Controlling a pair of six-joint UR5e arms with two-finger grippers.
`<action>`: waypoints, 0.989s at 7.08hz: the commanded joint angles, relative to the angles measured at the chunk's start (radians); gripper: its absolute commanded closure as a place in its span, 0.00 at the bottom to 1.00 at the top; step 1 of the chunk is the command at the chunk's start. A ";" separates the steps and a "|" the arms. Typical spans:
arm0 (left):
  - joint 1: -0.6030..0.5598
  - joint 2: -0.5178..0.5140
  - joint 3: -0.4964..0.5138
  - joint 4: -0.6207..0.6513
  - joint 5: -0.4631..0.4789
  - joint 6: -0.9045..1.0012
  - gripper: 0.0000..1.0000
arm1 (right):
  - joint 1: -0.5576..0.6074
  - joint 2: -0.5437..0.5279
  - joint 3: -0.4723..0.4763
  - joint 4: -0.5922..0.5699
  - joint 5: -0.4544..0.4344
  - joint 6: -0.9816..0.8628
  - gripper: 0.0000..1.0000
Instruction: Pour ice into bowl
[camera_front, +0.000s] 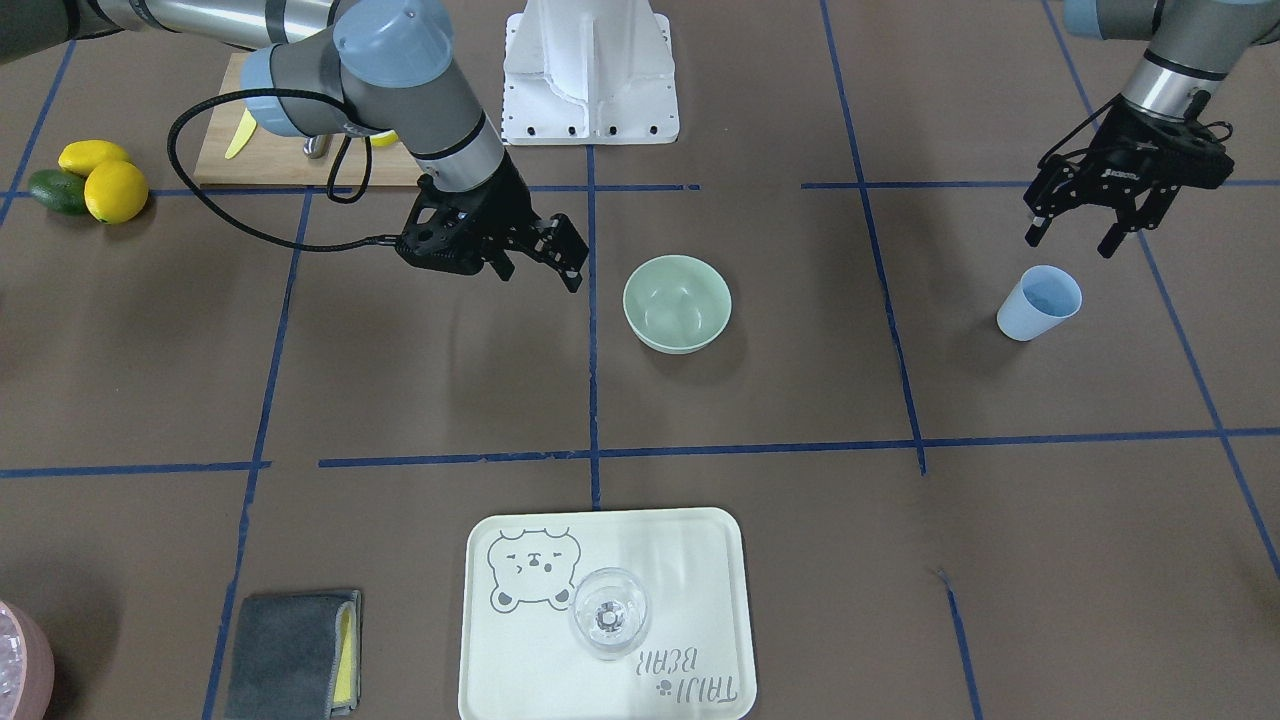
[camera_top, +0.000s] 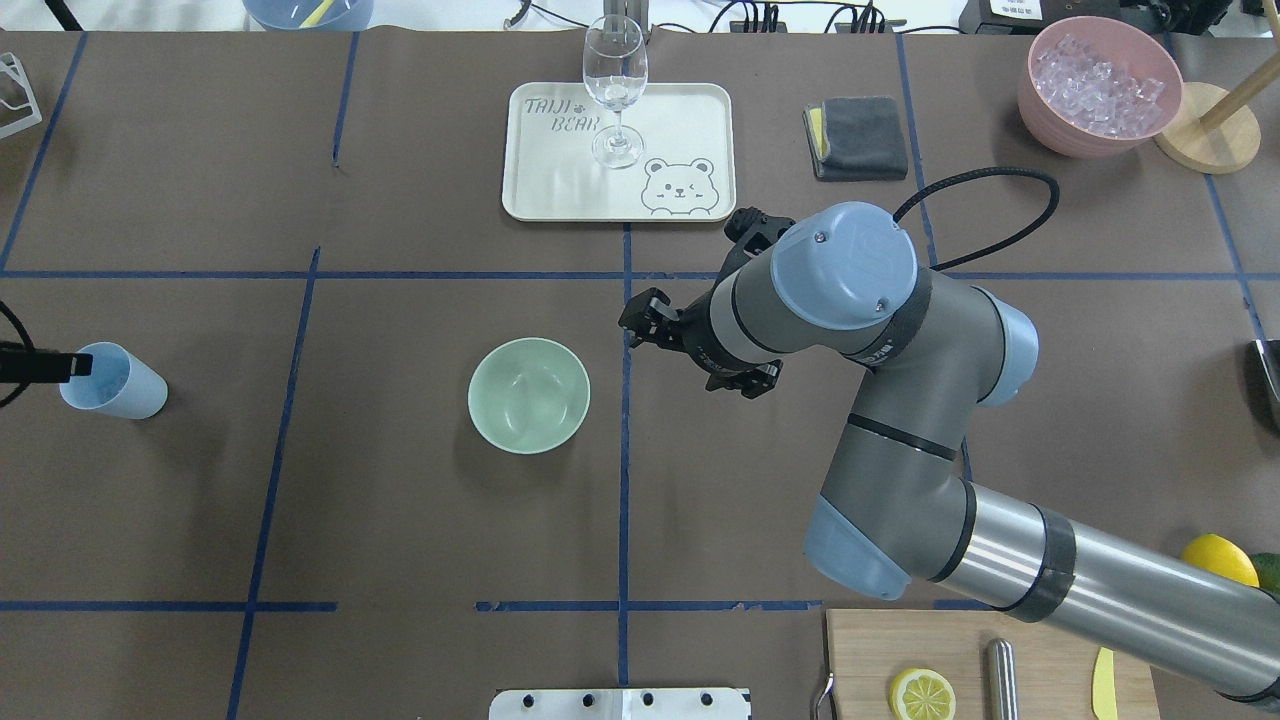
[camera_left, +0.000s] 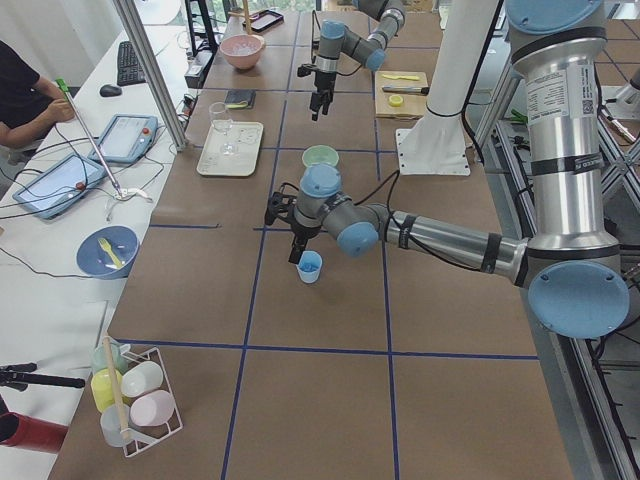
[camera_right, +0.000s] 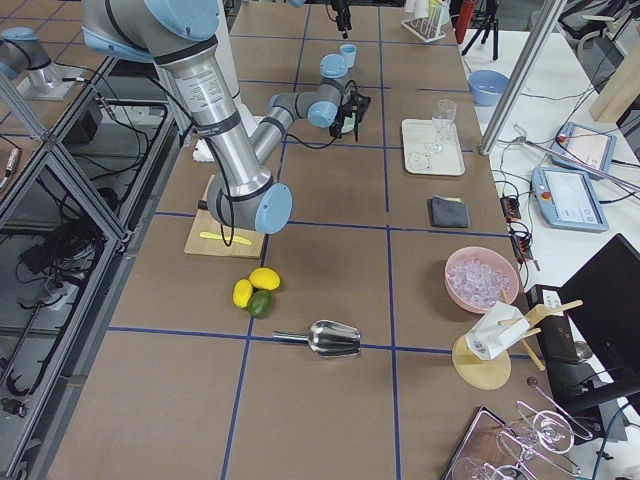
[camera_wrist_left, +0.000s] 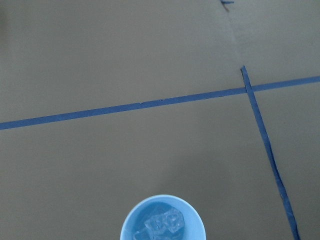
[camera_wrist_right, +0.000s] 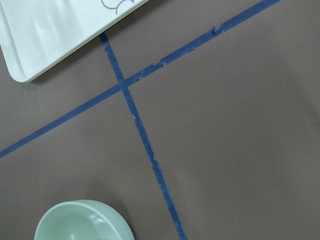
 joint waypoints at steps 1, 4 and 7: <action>0.240 0.119 -0.023 -0.110 0.396 -0.185 0.00 | 0.000 -0.013 0.029 0.000 -0.006 0.001 0.00; 0.634 0.149 0.107 -0.101 0.866 -0.546 0.00 | 0.005 -0.028 0.043 -0.003 -0.010 0.000 0.00; 0.688 0.058 0.246 -0.110 1.117 -0.592 0.00 | 0.046 -0.028 0.072 -0.006 0.005 -0.002 0.00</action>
